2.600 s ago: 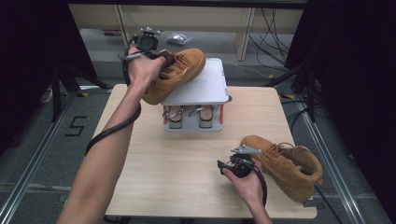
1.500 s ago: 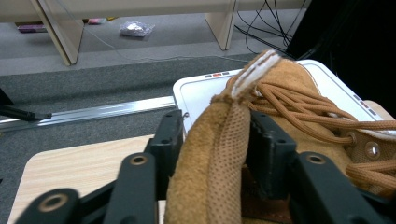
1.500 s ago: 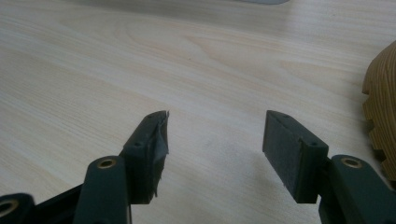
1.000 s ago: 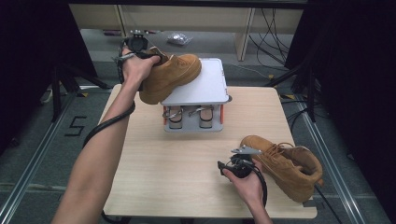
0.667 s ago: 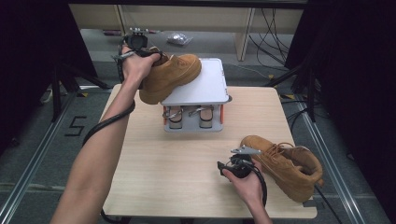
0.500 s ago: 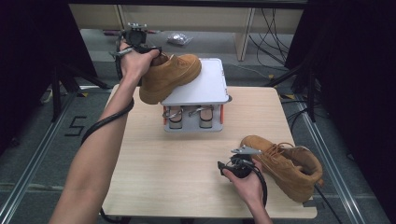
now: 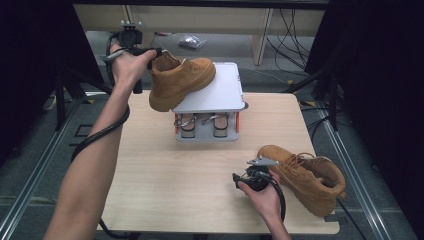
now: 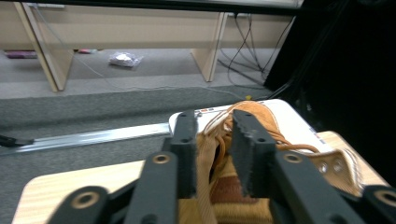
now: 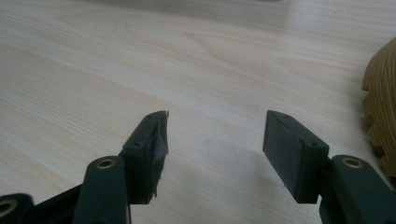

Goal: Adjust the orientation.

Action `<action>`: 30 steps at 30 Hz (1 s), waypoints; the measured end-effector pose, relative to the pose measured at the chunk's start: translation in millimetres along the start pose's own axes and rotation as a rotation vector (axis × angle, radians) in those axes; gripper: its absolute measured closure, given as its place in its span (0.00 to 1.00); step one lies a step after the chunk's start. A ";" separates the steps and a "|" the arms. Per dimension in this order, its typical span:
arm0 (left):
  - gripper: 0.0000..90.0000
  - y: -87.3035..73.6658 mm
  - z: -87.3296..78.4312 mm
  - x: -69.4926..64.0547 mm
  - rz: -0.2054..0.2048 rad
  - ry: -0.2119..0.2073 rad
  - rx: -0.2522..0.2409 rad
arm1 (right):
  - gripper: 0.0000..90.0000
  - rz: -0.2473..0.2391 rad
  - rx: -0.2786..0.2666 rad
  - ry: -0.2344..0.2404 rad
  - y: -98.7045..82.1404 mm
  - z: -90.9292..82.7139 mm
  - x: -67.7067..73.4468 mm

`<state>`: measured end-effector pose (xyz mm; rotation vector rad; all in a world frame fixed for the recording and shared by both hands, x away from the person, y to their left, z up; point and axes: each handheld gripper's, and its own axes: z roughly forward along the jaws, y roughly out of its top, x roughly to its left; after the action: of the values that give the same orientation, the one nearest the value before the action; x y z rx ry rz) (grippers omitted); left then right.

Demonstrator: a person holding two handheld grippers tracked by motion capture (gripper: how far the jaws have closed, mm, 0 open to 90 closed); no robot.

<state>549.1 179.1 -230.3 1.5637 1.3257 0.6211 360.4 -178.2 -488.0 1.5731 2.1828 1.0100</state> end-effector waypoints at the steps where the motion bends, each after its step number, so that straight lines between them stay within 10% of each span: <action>1: 0.84 -1.9 -4.0 4.0 -0.007 -0.009 -0.002 | 0.46 -0.011 -0.012 0.002 0.1 0.8 -0.9; 10: 1.00 -26.6 -29.4 32.7 0.046 0.015 -0.038 | 0.49 -0.025 -0.022 -0.003 2.3 -0.9 0.0; 18: 1.00 -77.4 -19.9 57.3 0.112 0.052 0.072 | 0.71 -0.044 -0.041 0.016 10.1 -3.6 6.2; 30: 1.00 -116.3 6.1 49.6 0.181 0.016 0.129 | 1.00 -0.142 -0.118 0.042 55.1 -1.0 35.2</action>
<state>515.7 218.0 -346.1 1.8017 1.2659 0.6712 386.4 -137.2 -444.1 1.3372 2.1836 1.1146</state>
